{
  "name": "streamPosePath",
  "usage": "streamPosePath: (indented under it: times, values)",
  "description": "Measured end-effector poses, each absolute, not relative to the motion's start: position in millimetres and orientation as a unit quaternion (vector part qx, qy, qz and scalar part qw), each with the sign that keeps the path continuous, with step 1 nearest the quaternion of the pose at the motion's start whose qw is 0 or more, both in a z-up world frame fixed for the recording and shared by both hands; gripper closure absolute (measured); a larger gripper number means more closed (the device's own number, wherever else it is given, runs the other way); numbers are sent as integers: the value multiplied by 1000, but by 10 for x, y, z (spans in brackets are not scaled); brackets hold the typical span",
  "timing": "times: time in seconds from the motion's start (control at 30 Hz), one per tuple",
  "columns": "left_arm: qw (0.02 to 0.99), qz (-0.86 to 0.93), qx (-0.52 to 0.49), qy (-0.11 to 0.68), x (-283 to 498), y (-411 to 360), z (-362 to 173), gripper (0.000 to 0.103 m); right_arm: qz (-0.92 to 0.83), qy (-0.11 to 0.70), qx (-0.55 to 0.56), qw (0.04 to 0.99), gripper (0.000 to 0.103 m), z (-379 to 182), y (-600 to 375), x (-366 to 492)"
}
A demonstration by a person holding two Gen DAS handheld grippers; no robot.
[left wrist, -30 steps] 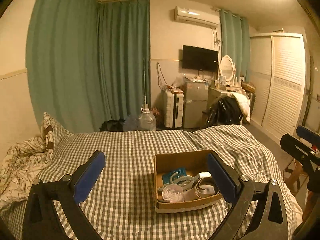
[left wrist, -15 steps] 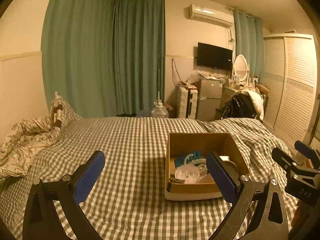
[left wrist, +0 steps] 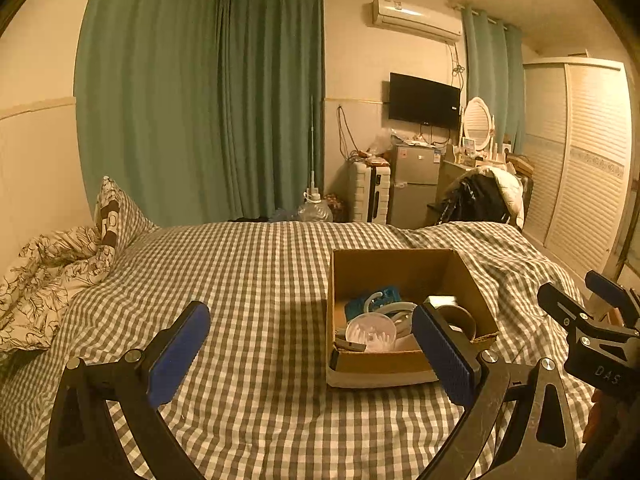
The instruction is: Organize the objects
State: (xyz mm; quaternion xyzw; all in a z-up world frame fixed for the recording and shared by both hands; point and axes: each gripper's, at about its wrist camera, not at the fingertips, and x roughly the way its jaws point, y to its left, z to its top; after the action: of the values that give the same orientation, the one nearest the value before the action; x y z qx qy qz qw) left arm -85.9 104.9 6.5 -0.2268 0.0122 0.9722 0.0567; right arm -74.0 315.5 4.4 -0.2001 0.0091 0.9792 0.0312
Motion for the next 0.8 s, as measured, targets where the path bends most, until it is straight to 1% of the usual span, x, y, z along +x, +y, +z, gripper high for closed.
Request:
streamPosePath:
  times: [0.8]
  values:
    - [60, 970, -236, 13, -853, 1108, 46, 0, 979, 7, -203, 27, 0, 13, 3134, -742]
